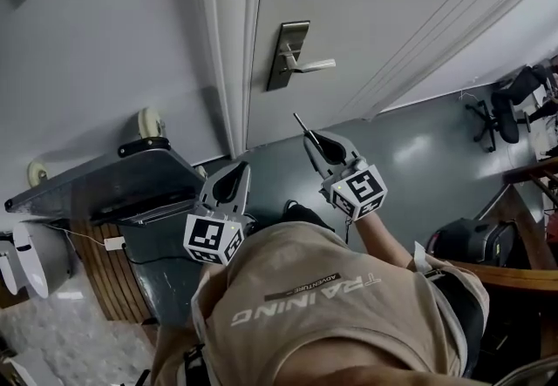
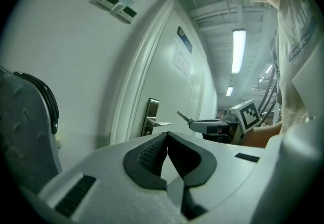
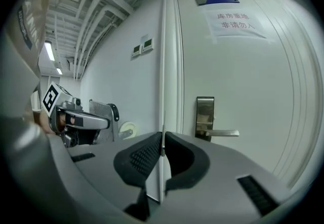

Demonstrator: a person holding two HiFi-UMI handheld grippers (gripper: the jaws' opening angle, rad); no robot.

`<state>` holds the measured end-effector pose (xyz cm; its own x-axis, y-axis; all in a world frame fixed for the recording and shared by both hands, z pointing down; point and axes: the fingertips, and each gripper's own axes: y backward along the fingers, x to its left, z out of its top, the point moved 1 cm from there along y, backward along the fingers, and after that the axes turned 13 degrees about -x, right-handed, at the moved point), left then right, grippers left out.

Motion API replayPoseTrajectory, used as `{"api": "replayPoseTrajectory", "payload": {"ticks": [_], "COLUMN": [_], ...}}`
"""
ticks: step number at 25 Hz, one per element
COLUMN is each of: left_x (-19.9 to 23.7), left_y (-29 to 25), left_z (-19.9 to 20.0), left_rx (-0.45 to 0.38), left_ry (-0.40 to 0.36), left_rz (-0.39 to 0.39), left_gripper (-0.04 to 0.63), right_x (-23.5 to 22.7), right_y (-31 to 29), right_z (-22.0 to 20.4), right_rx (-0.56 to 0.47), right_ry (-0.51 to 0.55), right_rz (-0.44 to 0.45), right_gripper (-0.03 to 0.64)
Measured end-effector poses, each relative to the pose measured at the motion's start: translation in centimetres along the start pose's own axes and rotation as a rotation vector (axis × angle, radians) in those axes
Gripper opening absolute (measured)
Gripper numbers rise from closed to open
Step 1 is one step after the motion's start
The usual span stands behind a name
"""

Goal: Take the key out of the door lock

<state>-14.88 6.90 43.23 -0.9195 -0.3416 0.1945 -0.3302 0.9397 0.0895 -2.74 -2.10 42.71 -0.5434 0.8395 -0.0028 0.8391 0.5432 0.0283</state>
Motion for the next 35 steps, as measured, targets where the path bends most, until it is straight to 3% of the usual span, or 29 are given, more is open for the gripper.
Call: {"api": "replayPoseTrajectory", "payload": {"ticks": [3, 8, 16, 27, 35], "left_x": [0.1, 0.1, -0.1, 0.8, -1.0], "left_y": [-0.4, -1.2, -1.3, -0.2, -3.1], "left_z": [0.8, 3.3, 3.3, 2.2, 2.9], "left_rx": [-0.014, -0.089, -0.065, -0.075, -0.070], "left_ry": [-0.003, 0.102, -0.038, 0.005, -0.053], "left_rz": [0.007, 0.001, 0.037, 0.131, 0.087], "left_gripper": [0.006, 0.006, 0.006, 0.006, 0.006], "right_x": [0.4, 0.4, 0.4, -0.3, -2.4], "right_y": [-0.1, -0.4, 0.0, 0.0, 0.5], "right_z": [-0.2, 0.1, 1.1, 1.3, 1.9], "right_rx": [-0.008, -0.023, -0.053, -0.056, -0.046], "right_ry": [-0.029, -0.042, -0.028, -0.011, 0.001], "right_rz": [0.013, 0.012, 0.015, 0.023, 0.010], "right_gripper": [0.028, 0.028, 0.028, 0.028, 0.028]}}
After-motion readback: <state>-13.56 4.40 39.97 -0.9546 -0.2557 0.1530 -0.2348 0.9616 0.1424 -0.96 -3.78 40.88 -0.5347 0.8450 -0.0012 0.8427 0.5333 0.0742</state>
